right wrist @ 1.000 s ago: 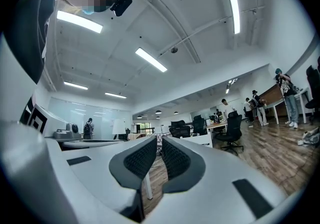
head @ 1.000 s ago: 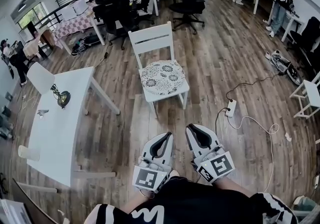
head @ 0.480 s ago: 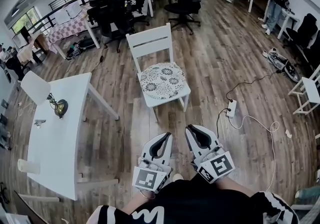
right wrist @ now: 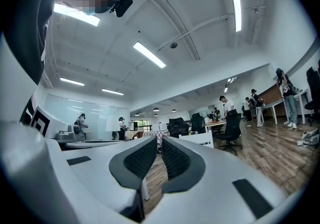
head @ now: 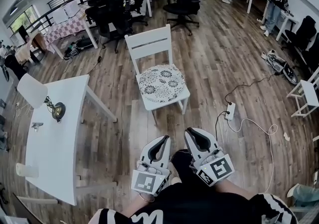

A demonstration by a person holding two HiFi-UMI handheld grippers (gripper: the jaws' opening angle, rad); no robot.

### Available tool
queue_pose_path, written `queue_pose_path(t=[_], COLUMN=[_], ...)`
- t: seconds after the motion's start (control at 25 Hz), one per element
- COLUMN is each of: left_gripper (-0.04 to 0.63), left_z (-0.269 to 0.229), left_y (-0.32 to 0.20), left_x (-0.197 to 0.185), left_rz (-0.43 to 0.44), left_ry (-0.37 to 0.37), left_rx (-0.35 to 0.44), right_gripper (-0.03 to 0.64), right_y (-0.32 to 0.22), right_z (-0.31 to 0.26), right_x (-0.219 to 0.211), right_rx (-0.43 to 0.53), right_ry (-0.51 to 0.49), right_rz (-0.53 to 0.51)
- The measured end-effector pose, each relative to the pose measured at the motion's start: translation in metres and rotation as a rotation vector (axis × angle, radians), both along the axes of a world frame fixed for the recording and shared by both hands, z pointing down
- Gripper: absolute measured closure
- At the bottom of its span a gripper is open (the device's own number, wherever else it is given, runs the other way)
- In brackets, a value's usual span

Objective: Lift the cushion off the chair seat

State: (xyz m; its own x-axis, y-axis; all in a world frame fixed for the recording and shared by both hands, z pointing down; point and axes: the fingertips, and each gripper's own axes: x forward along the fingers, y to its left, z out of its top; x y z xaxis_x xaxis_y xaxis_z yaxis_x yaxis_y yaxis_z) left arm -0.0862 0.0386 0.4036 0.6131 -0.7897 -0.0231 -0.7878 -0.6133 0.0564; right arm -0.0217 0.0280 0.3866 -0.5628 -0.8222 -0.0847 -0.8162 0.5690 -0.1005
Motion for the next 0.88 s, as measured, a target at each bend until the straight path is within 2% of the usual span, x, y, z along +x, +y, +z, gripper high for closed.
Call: queue_pose_path(t=[0.4,0.88], left_gripper=[0.589,0.589], left_z=[0.002,-0.001], left_y=[-0.066,-0.187], left_x=[-0.006,0.01], left_rz=[-0.048,-0.092], left_ry=[-0.019,-0.015], left_rx=[-0.006,-0.009], right_gripper=[0.572,0.572], right_y=[-0.069,-0.194], right_z=[0.001,-0.005], right_x=[-0.009,0.002], right_rx=[0.007,0.008], right_ry=[-0.006,0.006], right_rz=[-0.052,-0.112])
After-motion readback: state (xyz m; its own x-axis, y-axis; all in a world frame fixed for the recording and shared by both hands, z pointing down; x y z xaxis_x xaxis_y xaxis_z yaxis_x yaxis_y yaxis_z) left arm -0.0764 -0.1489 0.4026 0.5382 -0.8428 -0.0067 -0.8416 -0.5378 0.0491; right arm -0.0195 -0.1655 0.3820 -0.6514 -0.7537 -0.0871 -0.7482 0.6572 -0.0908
